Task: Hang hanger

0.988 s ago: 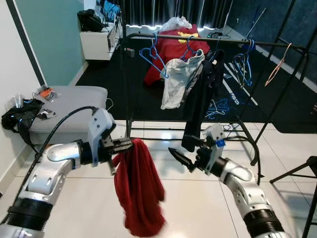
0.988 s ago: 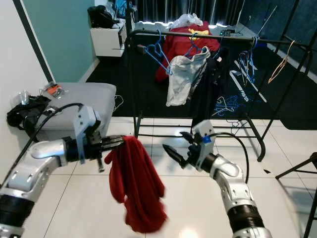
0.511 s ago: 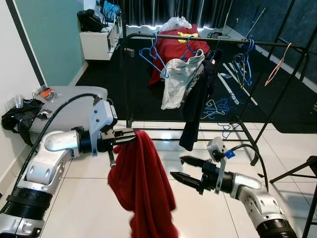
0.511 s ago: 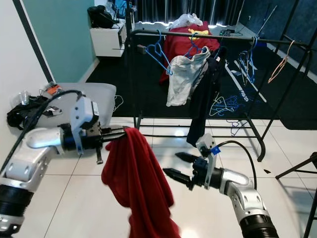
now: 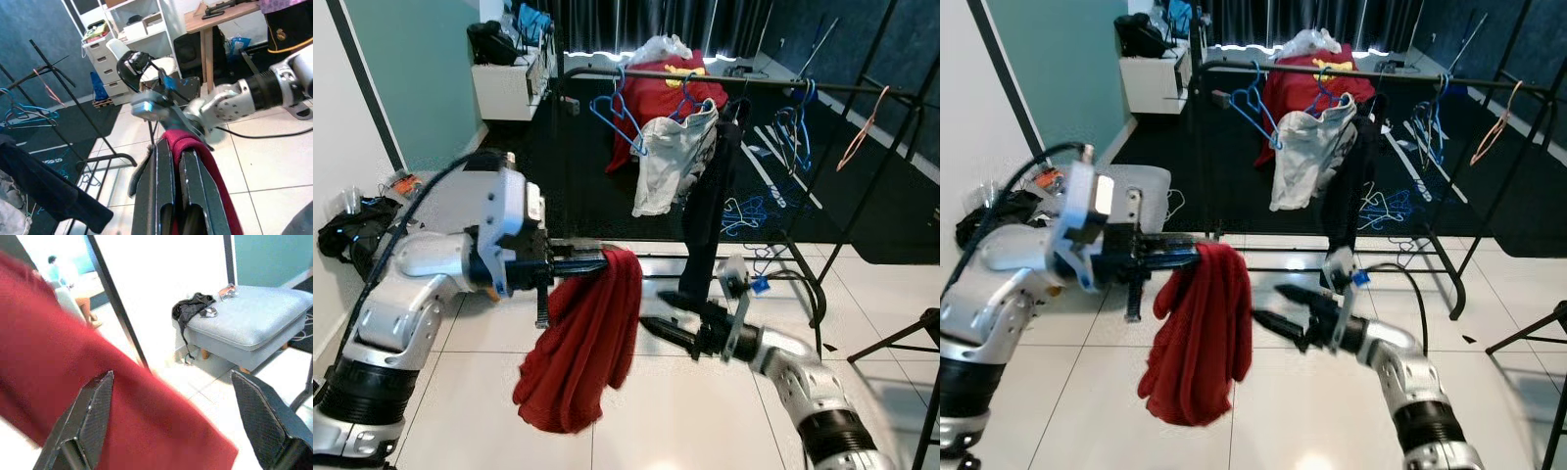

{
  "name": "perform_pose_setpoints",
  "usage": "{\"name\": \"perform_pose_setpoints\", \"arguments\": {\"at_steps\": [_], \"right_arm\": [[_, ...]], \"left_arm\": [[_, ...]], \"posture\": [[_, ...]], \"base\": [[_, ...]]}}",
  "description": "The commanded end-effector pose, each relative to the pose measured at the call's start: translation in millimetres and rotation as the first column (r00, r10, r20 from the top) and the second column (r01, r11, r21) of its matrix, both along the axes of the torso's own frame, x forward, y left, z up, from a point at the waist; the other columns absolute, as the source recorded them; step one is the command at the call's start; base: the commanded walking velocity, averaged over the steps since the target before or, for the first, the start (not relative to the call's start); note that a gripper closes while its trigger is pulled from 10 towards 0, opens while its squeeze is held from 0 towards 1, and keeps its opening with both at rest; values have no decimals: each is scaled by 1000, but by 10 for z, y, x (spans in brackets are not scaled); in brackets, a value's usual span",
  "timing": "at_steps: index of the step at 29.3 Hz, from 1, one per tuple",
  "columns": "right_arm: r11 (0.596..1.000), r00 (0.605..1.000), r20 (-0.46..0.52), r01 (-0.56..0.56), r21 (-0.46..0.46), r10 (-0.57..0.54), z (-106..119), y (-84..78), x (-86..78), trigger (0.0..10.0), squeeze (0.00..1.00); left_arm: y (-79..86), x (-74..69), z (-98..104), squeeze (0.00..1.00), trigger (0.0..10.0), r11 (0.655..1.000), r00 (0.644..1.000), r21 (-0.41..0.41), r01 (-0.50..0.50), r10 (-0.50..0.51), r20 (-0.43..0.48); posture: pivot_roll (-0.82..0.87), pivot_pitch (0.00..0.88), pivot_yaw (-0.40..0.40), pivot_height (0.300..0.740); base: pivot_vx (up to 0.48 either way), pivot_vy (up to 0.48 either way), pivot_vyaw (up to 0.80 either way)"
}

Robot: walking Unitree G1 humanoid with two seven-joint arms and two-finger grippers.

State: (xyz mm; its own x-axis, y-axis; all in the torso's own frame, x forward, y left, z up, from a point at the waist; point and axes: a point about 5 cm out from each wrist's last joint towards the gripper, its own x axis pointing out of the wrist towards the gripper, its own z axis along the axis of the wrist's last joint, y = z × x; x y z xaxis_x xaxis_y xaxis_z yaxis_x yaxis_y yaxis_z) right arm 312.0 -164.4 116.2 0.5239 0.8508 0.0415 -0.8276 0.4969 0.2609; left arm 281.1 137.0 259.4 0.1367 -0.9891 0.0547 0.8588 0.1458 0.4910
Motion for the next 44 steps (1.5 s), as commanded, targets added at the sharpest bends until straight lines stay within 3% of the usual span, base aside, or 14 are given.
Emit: {"name": "perform_pose_setpoints", "arguments": {"at_steps": [1, 6, 7, 9, 11, 16, 17, 19, 20, 21, 37, 41, 43, 44], "right_arm": [[997, 999, -8, -43, 57, 43, 93, -41, -38, 10000, 0], [991, 990, -53, -133, 14, 133, 33, -25, -134, 10000, 0], [979, 974, -96, -206, -10, 204, -39, 12, -205, 10000, 0], [979, 974, -96, -206, -10, 204, -39, 12, -205, 10000, 0], [936, 918, -198, -351, 2, 344, -142, 73, -346, 10000, 0], [916, 889, -238, -400, 10, 391, -170, 76, -400, 10000, 0], [905, 870, -264, -426, 21, 416, -185, 64, -432, 8588, 0], [905, 870, -264, -426, 21, 416, -185, 64, -432, 8588, 0], [900, 862, -277, -435, 25, 424, -190, 46, -445, 7373, 0], [903, 864, -279, -427, 34, 419, -185, 27, -441, 0, 0], [927, 882, -286, -365, 87, 374, -90, -75, -426, 0, 0], [931, 896, -256, -338, 135, 362, 3, -90, -411, 0, 0], [930, 920, -189, -306, 203, 343, 173, -119, -383, 0, 0], [930, 920, -189, -306, 203, 343, 173, -119, -383, 0, 0]], "left_arm": [[-22, 33, 35, 0, 10000, 999, 999, 34, 18, -19, 36], [-60, 31, 88, 0, 10000, 999, 998, 17, 34, -34, 49], [-83, 17, 139, 0, 10000, 999, 997, 4, 47, -47, 56], [-83, 17, 139, 0, 10000, 999, 997, 4, 47, -47, 56], [-121, -9, 246, 0, 10000, 997, 995, -18, 73, -72, 75], [-133, -22, 290, 0, 10000, 996, 993, -28, 84, -82, 83], [-140, -32, 320, 0, 10000, 995, 992, -35, 93, -90, 87], [-140, -32, 320, 0, 10000, 995, 992, -35, 93, -90, 87], [-144, -36, 338, 0, 10000, 994, 991, -40, 99, -95, 90], [-141, -20, 343, 0, 10000, 995, 991, -41, 95, -91, 93], [-56, 151, 310, 0, 10000, 999, 993, -30, -26, 29, 116], [-15, 191, 281, 0, 10000, 997, 991, -28, -71, 74, 107], [71, 270, 205, 0, 10000, 986, 981, -4, -168, 168, 93], [71, 270, 205, 0, 10000, 986, 981, -4, -168, 168, 93]], "posture": [[-41, 0, -31, 740], [-41, 0, -29, 740], [-39, 0, -29, 740], [-39, 0, -29, 740], [-34, 0, -30, 740], [-36, 0, -28, 740], [-36, 0, -27, 740], [-36, 0, -27, 740], [-34, 0, -26, 740], [-35, 0, -24, 740], [-41, 0, -16, 740], [-43, 0, -17, 740], [-42, 0, -16, 740], [-42, 0, -16, 740]], "base": [[0, 0, 0], [0, 0, 0], [0, 0, 0], [0, 0, 0], [0, 0, 0], [0, 0, 0], [0, 0, 0], [0, 0, 0], [0, 0, 0], [0, 0, 0], [0, 0, 0], [0, 0, 0], [0, 0, 0], [0, 0, 0]]}}
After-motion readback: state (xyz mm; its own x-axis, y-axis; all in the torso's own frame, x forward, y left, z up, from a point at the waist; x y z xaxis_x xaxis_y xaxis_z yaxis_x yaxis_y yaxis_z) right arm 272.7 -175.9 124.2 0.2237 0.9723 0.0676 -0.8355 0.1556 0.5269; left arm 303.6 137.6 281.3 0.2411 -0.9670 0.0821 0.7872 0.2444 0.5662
